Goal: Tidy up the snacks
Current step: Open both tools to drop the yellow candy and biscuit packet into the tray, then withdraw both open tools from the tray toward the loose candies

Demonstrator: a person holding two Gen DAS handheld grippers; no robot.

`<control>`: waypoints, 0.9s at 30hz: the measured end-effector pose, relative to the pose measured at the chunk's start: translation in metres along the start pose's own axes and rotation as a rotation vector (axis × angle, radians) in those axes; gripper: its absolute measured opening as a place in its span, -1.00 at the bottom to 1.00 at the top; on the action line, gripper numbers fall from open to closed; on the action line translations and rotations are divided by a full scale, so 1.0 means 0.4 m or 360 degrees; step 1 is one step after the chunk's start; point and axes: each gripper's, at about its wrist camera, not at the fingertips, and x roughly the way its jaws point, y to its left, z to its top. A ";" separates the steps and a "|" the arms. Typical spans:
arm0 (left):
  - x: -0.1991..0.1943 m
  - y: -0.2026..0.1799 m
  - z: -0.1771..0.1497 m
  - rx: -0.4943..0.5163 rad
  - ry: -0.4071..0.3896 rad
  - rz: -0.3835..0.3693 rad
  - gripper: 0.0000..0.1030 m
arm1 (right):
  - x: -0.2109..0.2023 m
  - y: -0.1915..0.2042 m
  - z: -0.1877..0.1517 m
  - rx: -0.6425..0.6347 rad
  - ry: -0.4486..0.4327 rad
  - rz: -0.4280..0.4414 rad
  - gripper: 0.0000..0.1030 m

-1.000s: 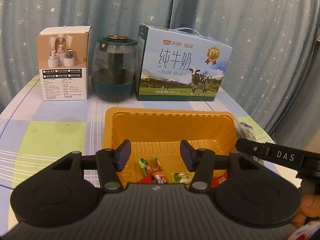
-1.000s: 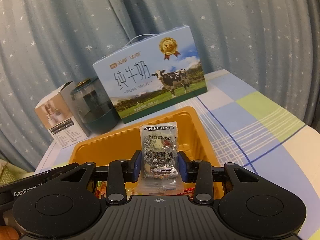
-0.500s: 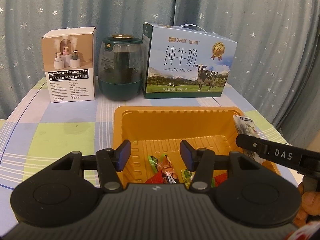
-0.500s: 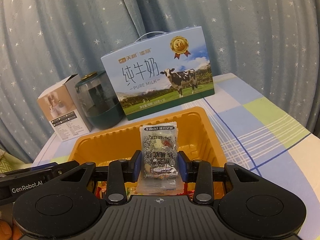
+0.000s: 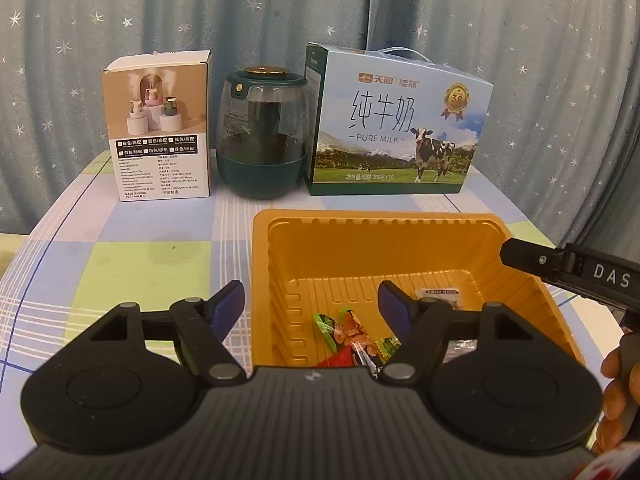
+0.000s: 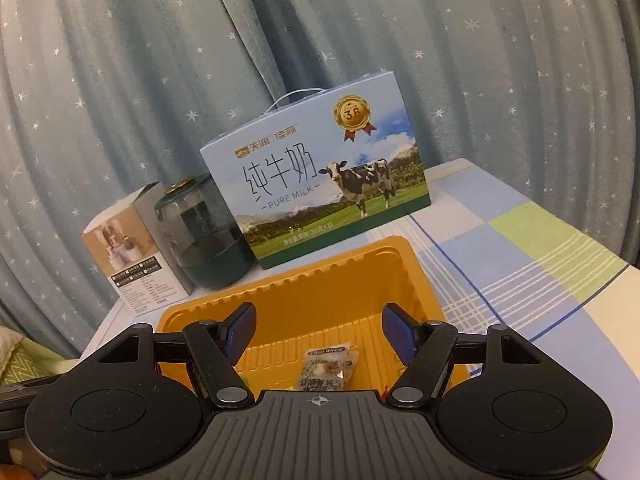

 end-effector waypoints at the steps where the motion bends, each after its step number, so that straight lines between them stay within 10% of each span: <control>1: -0.001 -0.001 -0.001 0.0006 0.0001 0.0003 0.38 | 0.000 0.001 0.000 -0.0004 0.0002 -0.0002 0.35; 27: -0.159 -0.020 -0.063 0.0033 -0.0075 0.0007 1.00 | -0.166 0.015 -0.065 -0.0276 0.0036 -0.0240 0.60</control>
